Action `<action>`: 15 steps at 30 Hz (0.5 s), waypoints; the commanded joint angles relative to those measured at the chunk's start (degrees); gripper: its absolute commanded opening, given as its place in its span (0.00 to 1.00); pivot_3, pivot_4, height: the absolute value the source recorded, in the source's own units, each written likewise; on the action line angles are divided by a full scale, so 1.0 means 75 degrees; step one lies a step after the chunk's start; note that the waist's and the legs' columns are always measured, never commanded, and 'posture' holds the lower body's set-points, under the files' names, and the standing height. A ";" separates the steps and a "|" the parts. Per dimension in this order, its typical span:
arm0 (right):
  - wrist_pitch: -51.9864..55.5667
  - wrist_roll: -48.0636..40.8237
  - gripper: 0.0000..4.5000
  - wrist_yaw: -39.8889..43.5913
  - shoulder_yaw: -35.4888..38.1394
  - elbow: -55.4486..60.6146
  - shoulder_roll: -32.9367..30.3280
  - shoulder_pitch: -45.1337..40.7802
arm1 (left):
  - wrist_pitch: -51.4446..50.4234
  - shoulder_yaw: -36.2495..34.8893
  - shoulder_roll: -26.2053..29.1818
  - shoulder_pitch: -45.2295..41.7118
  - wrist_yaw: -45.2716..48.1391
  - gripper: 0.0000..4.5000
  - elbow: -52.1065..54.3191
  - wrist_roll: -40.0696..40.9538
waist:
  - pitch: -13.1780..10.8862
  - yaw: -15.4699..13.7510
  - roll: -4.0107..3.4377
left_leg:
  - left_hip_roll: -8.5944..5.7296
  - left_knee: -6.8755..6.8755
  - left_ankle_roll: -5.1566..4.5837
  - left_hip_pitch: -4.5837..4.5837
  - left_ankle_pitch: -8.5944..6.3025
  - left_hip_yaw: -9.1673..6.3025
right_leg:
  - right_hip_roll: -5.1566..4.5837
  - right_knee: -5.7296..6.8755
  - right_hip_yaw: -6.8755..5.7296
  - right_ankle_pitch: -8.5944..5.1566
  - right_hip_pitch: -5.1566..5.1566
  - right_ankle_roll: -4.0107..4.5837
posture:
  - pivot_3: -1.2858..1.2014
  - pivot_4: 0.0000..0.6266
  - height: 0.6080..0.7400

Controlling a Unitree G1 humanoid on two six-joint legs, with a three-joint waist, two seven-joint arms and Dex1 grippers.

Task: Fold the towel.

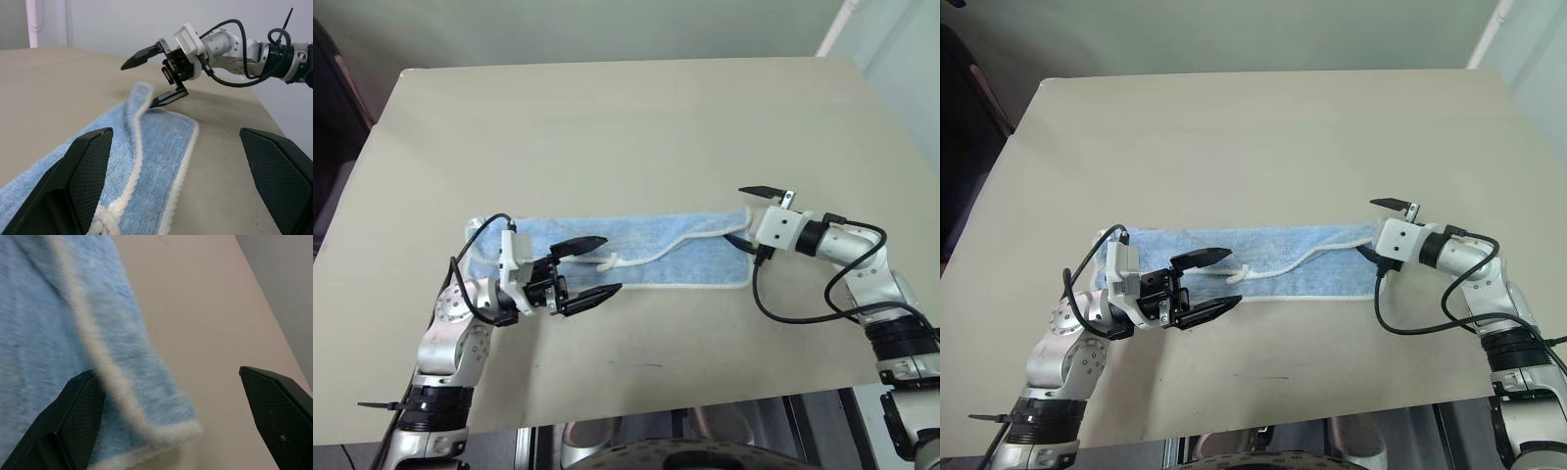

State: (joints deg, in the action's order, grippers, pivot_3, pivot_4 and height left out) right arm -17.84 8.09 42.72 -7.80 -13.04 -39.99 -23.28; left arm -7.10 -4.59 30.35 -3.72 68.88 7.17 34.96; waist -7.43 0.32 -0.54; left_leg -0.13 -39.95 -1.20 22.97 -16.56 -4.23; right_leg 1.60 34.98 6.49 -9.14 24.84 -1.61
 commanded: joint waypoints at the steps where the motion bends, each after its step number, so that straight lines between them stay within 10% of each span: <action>1: -0.0167 -0.0073 1.00 -0.0045 0.0145 0.0112 -0.0044 -0.0096 | 0.0148 -0.0097 0.0034 0.0011 0.0033 1.00 0.0267 0.0040 | 0.0000 0.0005 0.0000 | 0.0000 0.0003 0.0000 0.0000 0.0000 0.0000 | 0.0000 0.0000 0.0000 0.0000 0.0001 0.0000 | 0.52 0.24 1.00; 11: -0.0490 -0.0246 1.00 0.0339 -0.0030 0.0239 -0.0035 -0.0065 | 0.0165 -0.0085 0.0010 -0.0061 0.0012 1.00 0.0253 0.0034 | 0.0000 0.0006 0.0000 | 0.0001 0.0004 0.0000 0.0000 0.0000 0.0000 | 0.0000 0.0002 0.0000 0.0000 0.0001 0.0001 | 0.52 0.24 1.00; 15: -0.0269 -0.0686 0.80 0.0847 -0.0027 0.0667 -0.0058 0.0133 | 0.0152 -0.0122 0.0040 -0.0045 -0.0008 1.00 0.0285 0.0046 | 0.0000 0.0004 0.0000 | 0.0000 0.0005 0.0000 0.0000 0.0000 0.0000 | 0.0000 0.0000 0.0000 -0.0001 0.0001 0.0001 | 0.52 0.24 1.00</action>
State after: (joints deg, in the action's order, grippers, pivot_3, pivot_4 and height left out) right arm -20.05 5.90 47.25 -8.29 -11.15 -40.06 -22.63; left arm -6.67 -4.59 30.34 -3.78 68.71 7.18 34.68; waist -7.44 0.35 -0.54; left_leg -0.13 -39.91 -1.19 22.98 -16.56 -4.23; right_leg 1.60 34.98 6.49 -9.15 24.84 -1.60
